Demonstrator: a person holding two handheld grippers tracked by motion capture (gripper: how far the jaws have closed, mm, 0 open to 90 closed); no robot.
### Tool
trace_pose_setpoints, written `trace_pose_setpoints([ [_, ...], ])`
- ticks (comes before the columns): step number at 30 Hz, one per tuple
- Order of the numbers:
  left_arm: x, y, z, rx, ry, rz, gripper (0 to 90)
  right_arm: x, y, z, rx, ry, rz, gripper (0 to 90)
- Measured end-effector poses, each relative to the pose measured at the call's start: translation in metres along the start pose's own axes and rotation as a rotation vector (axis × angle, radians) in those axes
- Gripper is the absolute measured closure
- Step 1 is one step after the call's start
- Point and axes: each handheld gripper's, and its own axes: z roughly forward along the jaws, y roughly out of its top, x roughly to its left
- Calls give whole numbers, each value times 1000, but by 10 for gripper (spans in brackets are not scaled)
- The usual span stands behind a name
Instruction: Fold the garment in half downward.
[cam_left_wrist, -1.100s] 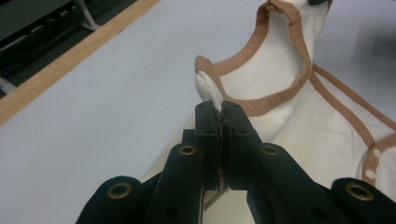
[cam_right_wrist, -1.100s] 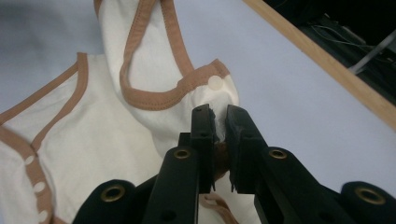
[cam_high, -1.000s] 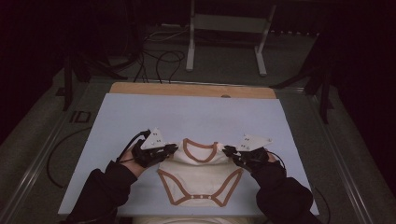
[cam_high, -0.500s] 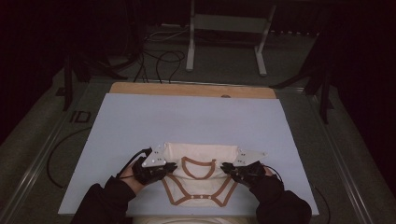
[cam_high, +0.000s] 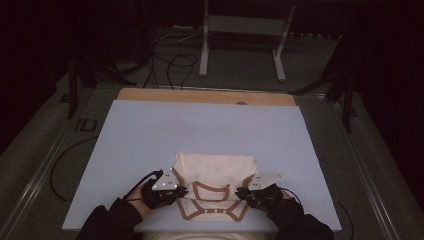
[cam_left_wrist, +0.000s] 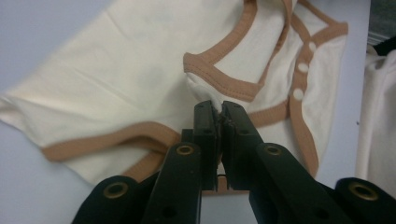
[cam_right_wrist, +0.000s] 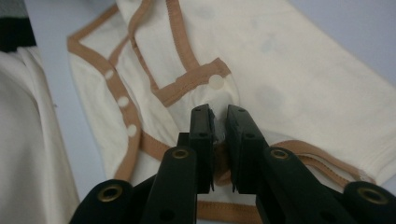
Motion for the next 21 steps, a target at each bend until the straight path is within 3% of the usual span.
trace_pose_setpoints([
  [5, 3, -2, 4, 32, -9, -25, 804, -6, -4, 9, 33, 29, 22, 794],
  [7, 4, -2, 3, 27, -4, -38, 720, -7, -6, 11, 57, 33, 40, 727],
  [10, 8, 0, -2, 12, -16, -71, 570, -6, -5, 10, 56, 36, 15, 636],
  [15, 10, 9, -10, -40, -31, -83, 392, -10, 4, 8, 29, 55, -1, 517],
  [17, 13, 13, -12, -53, -37, -97, 381, -15, 9, 6, 9, 71, 10, 485],
  [19, 16, 17, -11, -63, -71, -105, 359, -20, 14, 3, -23, 95, 27, 463],
  [21, 15, 20, -8, -47, -58, -70, 361, -26, 19, 2, -49, 107, 33, 451],
])
